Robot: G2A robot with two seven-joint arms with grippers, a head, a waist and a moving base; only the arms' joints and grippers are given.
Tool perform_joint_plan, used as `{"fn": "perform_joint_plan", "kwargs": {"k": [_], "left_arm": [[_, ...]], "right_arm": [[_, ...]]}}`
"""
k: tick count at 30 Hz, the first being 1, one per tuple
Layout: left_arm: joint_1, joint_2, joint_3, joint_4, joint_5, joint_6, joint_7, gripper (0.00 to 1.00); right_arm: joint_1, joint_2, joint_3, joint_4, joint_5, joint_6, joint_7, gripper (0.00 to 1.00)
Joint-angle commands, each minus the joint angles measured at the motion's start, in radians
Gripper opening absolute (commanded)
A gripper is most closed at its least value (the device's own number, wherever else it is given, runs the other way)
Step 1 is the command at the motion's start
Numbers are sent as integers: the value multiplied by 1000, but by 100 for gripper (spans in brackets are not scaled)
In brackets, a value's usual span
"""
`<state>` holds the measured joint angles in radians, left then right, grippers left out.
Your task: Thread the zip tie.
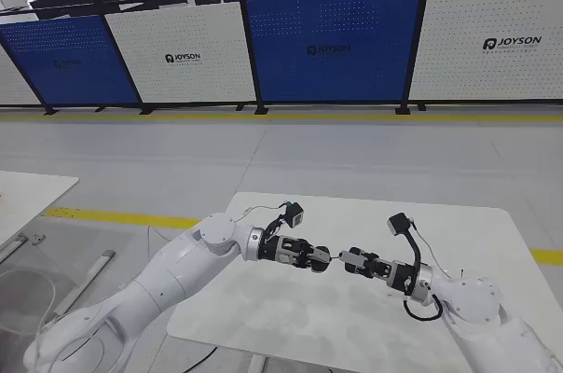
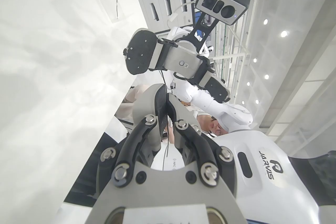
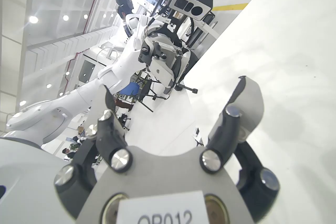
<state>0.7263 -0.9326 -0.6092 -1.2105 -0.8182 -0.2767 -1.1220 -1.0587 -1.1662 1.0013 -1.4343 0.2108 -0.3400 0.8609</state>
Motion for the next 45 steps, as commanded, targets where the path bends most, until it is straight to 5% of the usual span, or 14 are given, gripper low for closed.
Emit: {"fn": "perform_joint_plan", "kwargs": {"k": [1, 3, 17, 26, 35, 36, 37, 38, 39, 45], "left_arm": [[3, 0, -5, -9, 7, -1, -1, 0], [8, 0, -12, -16, 10, 2, -3, 0], [24, -5, -47, -28, 38, 37, 7, 0], [27, -13, -61, -16, 47, 50, 7, 0], [26, -20, -69, -22, 85, 68, -2, 0], [25, -21, -68, -23, 86, 76, -9, 7], [20, -21, -68, -23, 97, 84, -17, 42], [21, -22, -69, -23, 95, 83, -14, 94], [22, -23, -71, -24, 90, 84, -15, 100], [23, -29, -77, -21, 94, 87, -13, 100]], "right_arm": [[1, -1, 1, 5, 0, 0, 3, 47], [3, -2, 1, 12, 1, 0, 7, 37], [-8, -6, 19, 17, 5, 0, 16, 25], [-3, -9, 22, 22, 9, 0, 19, 0], [-6, -9, 31, 26, 13, 0, 23, 0], [-6, -9, 31, 27, 13, 0, 24, 0], [-6, -10, 32, 29, 13, 0, 25, 0], [-6, -10, 32, 31, 14, 0, 26, 0], [-6, -10, 31, 32, 13, 0, 26, 0], [-3, -12, 30, 40, 12, 0, 29, 0]]}}
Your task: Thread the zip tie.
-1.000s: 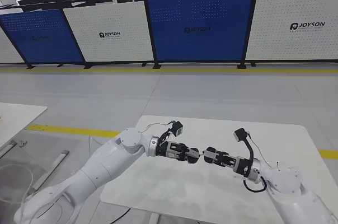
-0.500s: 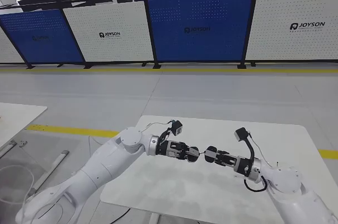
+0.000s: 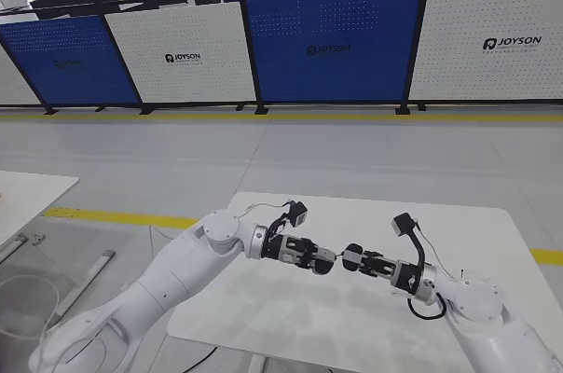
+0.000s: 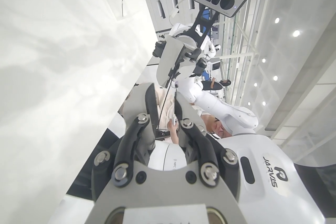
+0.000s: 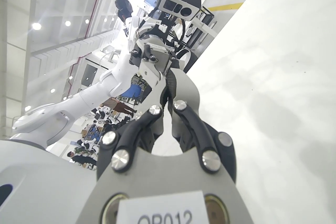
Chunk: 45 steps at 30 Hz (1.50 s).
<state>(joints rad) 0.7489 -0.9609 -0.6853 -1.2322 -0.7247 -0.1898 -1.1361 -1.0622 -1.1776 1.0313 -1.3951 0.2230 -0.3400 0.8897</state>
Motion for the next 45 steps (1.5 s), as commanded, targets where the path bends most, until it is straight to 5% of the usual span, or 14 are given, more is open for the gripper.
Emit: {"fn": "perform_joint_plan", "kwargs": {"k": [1, 8, 11, 21, 30, 34, 37, 45], "left_arm": [[1, -2, -2, 1, 1, 0, 1, 100], [25, -4, -34, 2, -30, -36, 57, 100], [34, 1, -55, 3, 32, -71, 131, 100], [37, 1, -55, 0, 35, -68, 146, 100], [112, 10, -113, -12, 47, -134, 269, 100], [149, 14, -127, -34, 104, -150, 340, 100], [156, 14, -122, -66, 286, -150, 448, 100], [156, 14, -122, -66, 286, -150, 448, 100]], "right_arm": [[1, 0, -1, 2, -1, 0, 0, 0], [-32, -2, 28, 7, 40, 0, -75, 0], [-37, -1, 34, 18, 40, 25, -76, 0], [-36, -1, 31, 16, 33, 33, -76, 0], [-77, -10, 56, 43, 127, 2, -203, 0], [-86, -16, 56, 40, 141, 15, -254, 0], [-86, -17, 56, 40, 148, 23, -258, 0], [-86, -17, 56, 40, 148, 23, -258, 0]]}}
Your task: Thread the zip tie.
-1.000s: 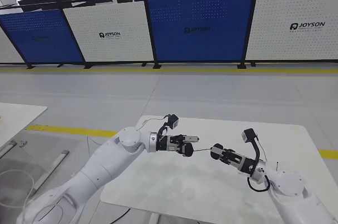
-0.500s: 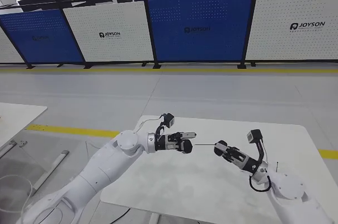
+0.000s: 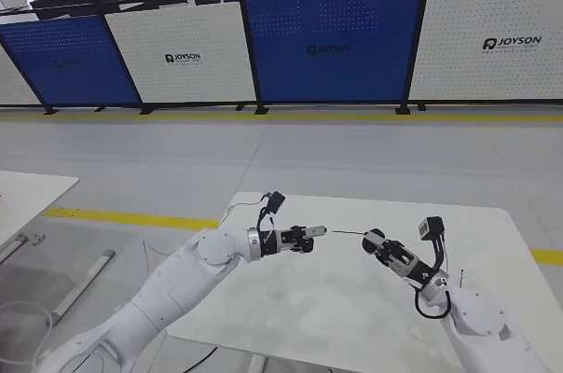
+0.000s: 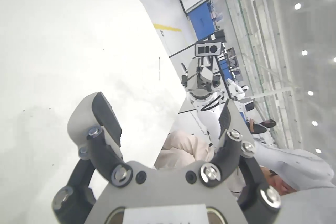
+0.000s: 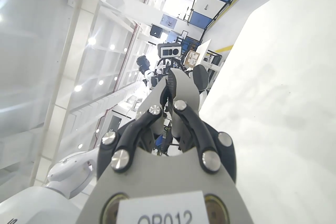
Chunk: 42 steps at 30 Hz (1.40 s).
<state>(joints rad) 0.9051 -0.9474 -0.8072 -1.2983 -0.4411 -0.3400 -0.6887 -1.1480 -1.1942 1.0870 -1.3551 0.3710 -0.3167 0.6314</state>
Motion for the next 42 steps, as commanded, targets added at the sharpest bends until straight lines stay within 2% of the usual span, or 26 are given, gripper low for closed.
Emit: {"fn": "perform_joint_plan", "kwargs": {"k": [1, 4, 8, 12, 14, 15, 28, 30, 33, 36, 38, 39, 42], "left_arm": [[0, 0, 0, 0, 3, 0, 1, 100], [17, -4, 4, -18, -29, 9, 6, 100], [24, -12, 5, -16, -77, 14, -3, 100], [22, -23, 15, -11, -53, 12, 41, 100], [19, -29, 15, -9, -43, 5, 72, 100], [21, -31, 16, -10, -35, 0, 89, 100], [21, -31, 16, -10, -35, 0, 89, 100], [24, -32, 15, -11, -36, 3, 96, 100], [33, -32, -1, -11, -27, 14, 142, 100], [37, -33, -11, -6, -29, 38, 151, 100], [36, -35, -1, -4, -1, 59, 128, 100], [30, -36, 12, -5, 32, 78, 98, 100], [30, -36, 12, -5, 32, 78, 98, 100]], "right_arm": [[0, 0, 0, 0, 0, 0, 0, 0], [-11, -4, -5, -15, -8, -12, -31, 0], [-3, -18, -47, -31, -46, -23, -86, 0], [43, -42, -125, -21, -78, 15, -114, 0], [55, -50, -142, -15, -78, 22, -130, 0], [55, -50, -142, -15, -78, 22, -130, 0], [55, -50, -142, -15, -78, 22, -130, 0], [45, -51, -138, -18, -81, 32, -158, 0], [37, -55, -124, -11, -74, 55, -217, 0], [37, -60, -119, -2, -78, 65, -264, 0], [41, -65, -125, 8, -68, 68, -260, 0], [48, -67, -128, 15, -65, 70, -250, 0], [48, -67, -128, 15, -65, 70, -250, 0]]}}
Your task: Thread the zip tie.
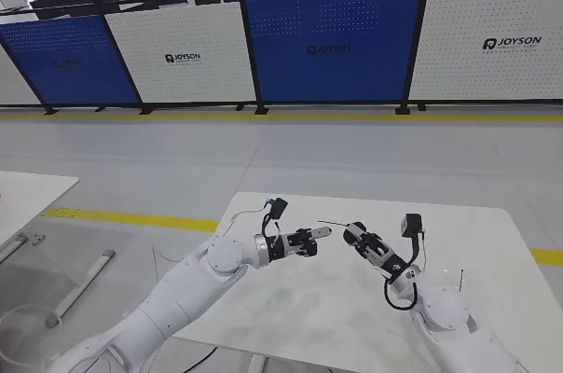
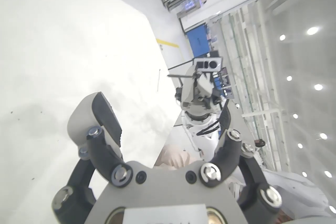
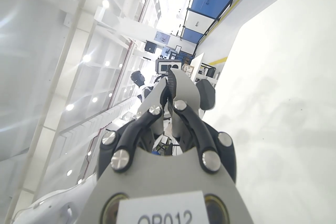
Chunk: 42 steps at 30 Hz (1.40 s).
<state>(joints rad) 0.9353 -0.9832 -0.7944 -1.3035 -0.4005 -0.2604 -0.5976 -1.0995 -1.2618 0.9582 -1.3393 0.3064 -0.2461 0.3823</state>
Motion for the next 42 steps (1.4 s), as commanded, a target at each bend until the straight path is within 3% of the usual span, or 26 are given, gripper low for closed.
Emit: {"fn": "perform_joint_plan", "kwargs": {"k": [1, 8, 14, 23, 29, 30, 31, 33, 39, 42], "left_arm": [[0, 0, -1, 0, -9, -2, 7, 100], [7, -3, -2, -19, -34, 8, -2, 100], [2, -20, -6, -14, -50, 2, 86, 100], [12, -22, 1, -29, -22, 5, 95, 100], [13, -33, -8, -30, -71, -3, 80, 99], [11, -34, -9, -28, -75, -4, 81, 76], [10, -36, -9, -26, -80, -2, 79, 73], [5, -41, -11, -21, -91, 4, 77, 47], [-12, -55, -1, 7, -93, 30, 66, 30], [-19, -63, -2, 29, -122, 34, 66, 16]], "right_arm": [[0, 0, 0, -1, 0, 0, -1, 0], [0, 0, 0, -1, 0, 0, -1, 0], [0, 0, 0, -1, 0, 0, -1, 0], [0, 0, 0, -1, 0, 0, -1, 0], [0, 0, 0, -1, 0, 0, -1, 0], [0, 0, 0, -1, 0, 0, -1, 0], [0, 0, 0, -1, 0, 0, -1, 0], [0, 0, 0, -1, 0, 0, -1, 0], [0, 0, 0, -1, 0, 0, -1, 0], [0, 0, 0, -1, 0, 0, -1, 0]]}}
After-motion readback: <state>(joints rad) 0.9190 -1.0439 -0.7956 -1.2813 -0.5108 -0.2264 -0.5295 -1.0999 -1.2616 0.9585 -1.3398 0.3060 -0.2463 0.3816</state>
